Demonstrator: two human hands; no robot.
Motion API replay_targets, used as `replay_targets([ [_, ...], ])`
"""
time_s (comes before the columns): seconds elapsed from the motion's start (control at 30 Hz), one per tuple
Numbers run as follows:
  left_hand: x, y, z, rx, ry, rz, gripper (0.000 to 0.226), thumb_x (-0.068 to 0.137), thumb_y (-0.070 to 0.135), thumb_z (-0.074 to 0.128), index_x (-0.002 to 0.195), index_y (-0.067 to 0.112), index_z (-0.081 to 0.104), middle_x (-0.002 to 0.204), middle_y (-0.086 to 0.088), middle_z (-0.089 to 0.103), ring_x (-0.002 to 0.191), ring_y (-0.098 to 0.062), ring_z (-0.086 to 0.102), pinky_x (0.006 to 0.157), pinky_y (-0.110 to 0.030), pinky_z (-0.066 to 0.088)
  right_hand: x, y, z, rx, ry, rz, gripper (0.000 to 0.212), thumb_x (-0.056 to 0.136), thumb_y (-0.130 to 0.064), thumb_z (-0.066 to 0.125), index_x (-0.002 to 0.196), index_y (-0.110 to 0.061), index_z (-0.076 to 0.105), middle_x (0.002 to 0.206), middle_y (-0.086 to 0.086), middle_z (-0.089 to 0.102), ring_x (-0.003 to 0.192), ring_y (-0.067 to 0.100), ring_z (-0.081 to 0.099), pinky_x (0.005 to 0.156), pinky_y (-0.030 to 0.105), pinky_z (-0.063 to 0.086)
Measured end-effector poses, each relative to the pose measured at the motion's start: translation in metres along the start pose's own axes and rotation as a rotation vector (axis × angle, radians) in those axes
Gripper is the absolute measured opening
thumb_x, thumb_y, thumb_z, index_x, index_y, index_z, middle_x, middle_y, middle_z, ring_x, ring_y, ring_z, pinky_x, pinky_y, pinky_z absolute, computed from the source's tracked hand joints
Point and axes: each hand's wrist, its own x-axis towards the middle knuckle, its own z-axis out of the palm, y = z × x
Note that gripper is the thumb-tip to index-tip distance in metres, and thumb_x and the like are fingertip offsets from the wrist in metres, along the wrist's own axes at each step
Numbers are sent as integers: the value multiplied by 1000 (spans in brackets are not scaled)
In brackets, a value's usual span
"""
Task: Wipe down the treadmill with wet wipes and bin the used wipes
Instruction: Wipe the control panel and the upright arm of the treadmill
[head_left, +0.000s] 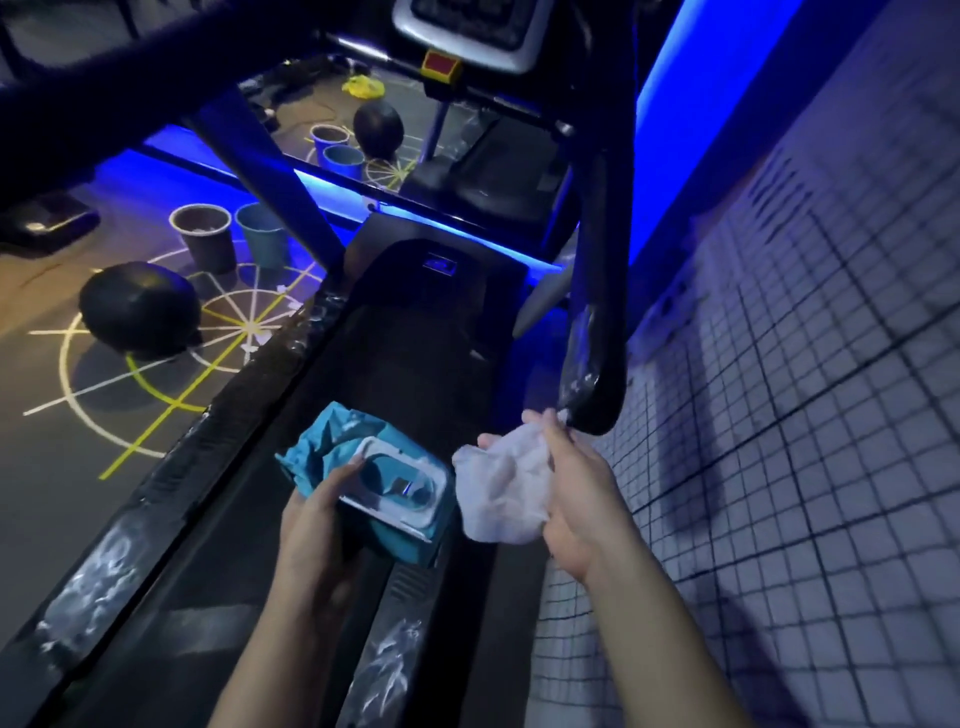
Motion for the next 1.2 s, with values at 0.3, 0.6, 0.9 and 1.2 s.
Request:
replay_targets([
  [0.3, -23, 48, -30, -23, -134, -108, 35, 94, 8, 70, 129, 4, 70, 120, -24, 75, 108, -41, 73, 101, -63, 55, -53, 19, 33, 191, -48, -95, 31, 101, -2, 49, 130, 6, 59, 127, 18, 68, 122, 24, 64, 113, 36, 42],
  [0.6, -28, 65, 12, -47, -210, -214, 33, 95, 6, 70, 128, 5, 69, 113, -25, 77, 88, -37, 79, 66, -45, 64, -56, -18, 24, -513, 186, -417, 23, 104, -25, 56, 106, -32, 78, 105, -6, 77, 101, 18, 73, 89, 50, 59],
  [0.9, 21, 52, 65, -117, -157, -175, 36, 95, 5, 69, 131, 1, 68, 96, -17, 78, 78, -31, 78, 68, -46, 64, 57, -90, -2, -96, -103, -300, 70, 96, -50, 57, 132, 10, 56, 128, 18, 67, 123, 24, 64, 107, 39, 47],
  [1.2, 69, 21, 114, -143, -120, -142, 34, 96, 7, 69, 130, 10, 68, 107, -17, 80, 85, -29, 80, 66, -44, 65, 173, -185, -35, -1274, 102, -778, 31, 92, -15, 70, 122, -23, 73, 114, -2, 71, 105, 10, 64, 87, 6, 43],
])
